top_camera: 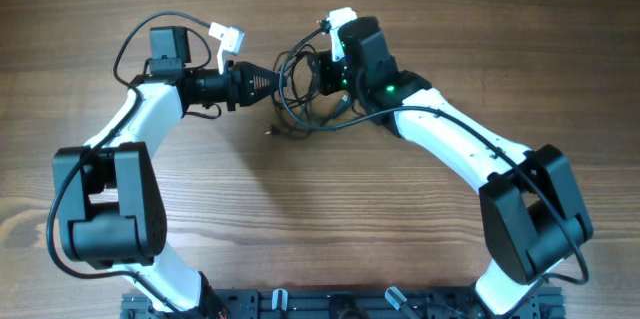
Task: Untangle cables
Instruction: 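Pull the arms apart, left gripper leftward and right gripper rightward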
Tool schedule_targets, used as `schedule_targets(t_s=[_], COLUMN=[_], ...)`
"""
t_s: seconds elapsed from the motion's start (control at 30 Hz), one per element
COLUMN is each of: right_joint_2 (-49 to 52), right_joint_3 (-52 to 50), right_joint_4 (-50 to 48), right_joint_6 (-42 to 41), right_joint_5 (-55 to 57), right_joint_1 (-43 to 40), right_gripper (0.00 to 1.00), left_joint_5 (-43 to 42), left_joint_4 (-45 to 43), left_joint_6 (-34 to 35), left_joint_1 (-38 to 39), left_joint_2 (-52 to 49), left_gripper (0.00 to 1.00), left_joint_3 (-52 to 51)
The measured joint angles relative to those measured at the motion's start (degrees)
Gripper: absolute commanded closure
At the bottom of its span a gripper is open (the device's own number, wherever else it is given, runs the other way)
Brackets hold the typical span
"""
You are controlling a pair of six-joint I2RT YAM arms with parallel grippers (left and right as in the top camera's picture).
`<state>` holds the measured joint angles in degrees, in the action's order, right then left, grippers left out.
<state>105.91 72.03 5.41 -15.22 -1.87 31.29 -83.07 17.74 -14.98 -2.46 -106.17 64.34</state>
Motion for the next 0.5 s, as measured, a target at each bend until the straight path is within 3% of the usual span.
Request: schedule_targets(t_s=[0.27,0.4,0.5], right_joint_2=[-0.04,-0.04,-0.04], right_joint_3=[0.35,0.37,0.35], right_joint_4=[10.25,16.50,19.34], right_joint_6=[-3.43,-4.81,-5.16], right_joint_5=[10.69,17.59,16.74], right_joint_1=[-1.60,-12.79,-20.52], right_gripper=[0.55,0.55,0.55], left_joint_5=[2.93,1.01,0.17], left_joint_4=[-0.17,0.11,0.07], left_joint_6=[0.00,-0.17,-0.20], left_joint_1=[1.46,0.61,-0.35], left_joint_2=[0.00,0.00,0.02], left_gripper=[0.96,0.96,0.96], left_joint_3=[0.00,-0.02,0.00])
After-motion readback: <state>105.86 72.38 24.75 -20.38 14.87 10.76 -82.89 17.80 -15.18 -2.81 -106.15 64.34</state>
